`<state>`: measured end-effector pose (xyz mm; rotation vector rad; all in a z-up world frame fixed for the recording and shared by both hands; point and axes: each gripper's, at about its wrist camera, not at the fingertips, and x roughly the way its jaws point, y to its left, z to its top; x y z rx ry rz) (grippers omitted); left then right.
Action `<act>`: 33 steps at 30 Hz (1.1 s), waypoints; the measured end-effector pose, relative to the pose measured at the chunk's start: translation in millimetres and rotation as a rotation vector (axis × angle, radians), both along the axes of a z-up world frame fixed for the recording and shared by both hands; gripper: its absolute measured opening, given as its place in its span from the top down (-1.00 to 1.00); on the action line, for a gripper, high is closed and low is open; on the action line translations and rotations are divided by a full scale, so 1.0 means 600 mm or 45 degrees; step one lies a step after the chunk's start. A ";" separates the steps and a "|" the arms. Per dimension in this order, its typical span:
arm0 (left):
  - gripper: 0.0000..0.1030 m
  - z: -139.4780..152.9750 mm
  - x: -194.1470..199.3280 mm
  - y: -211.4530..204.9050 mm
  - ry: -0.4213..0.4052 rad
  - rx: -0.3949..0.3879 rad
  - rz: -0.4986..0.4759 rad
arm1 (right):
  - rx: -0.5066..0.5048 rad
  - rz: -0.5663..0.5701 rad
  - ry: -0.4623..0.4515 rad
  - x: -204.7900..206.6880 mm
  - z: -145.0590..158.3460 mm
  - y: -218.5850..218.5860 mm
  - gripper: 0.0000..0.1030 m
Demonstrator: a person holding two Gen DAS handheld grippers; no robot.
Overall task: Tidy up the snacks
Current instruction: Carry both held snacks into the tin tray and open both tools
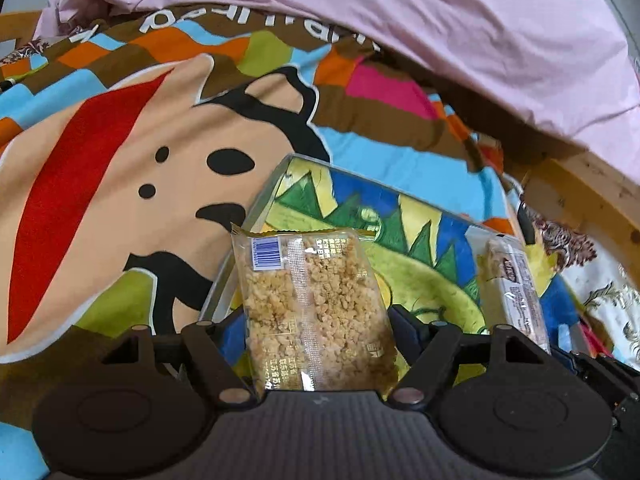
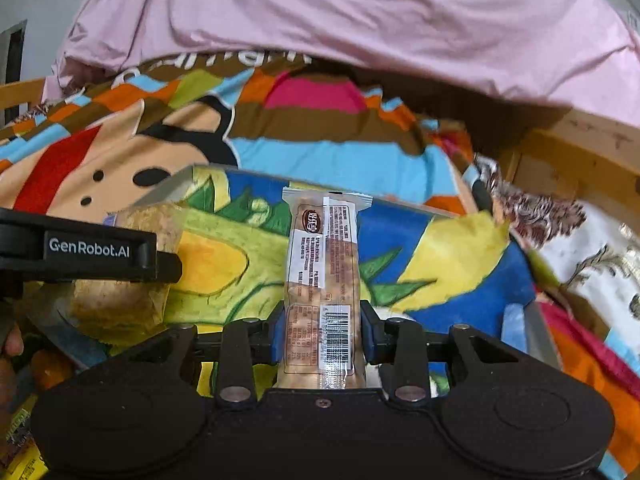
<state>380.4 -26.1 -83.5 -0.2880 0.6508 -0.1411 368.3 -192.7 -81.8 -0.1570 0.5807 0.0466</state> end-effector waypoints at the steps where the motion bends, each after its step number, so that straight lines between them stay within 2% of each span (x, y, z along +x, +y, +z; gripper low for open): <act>1: -0.48 -0.001 -0.001 -0.001 0.003 0.005 -0.005 | 0.003 -0.005 0.013 0.001 -0.003 -0.001 0.27; 10: -0.48 -0.009 0.008 -0.007 0.041 0.037 -0.029 | 0.078 -0.042 0.093 0.007 -0.015 -0.018 0.25; 15: -0.64 -0.007 0.006 -0.003 0.048 0.010 -0.050 | 0.094 -0.036 0.072 -0.006 0.001 -0.023 -0.02; 20: -0.70 0.010 -0.010 0.011 0.065 -0.011 -0.014 | 0.124 -0.051 -0.023 -0.044 0.047 -0.042 -0.33; 24: -0.91 0.054 -0.047 0.023 -0.018 -0.006 0.012 | 0.185 -0.059 -0.128 -0.086 0.094 -0.063 -0.65; 27: -0.98 0.092 -0.082 0.026 -0.099 0.027 0.025 | 0.219 -0.055 -0.206 -0.123 0.129 -0.075 -0.83; 30: -0.99 0.127 -0.118 0.030 -0.164 0.047 0.028 | 0.240 -0.040 -0.280 -0.163 0.158 -0.083 -0.95; 33: -0.99 0.156 -0.162 0.034 -0.229 0.071 0.029 | 0.248 -0.029 -0.326 -0.204 0.179 -0.087 -0.98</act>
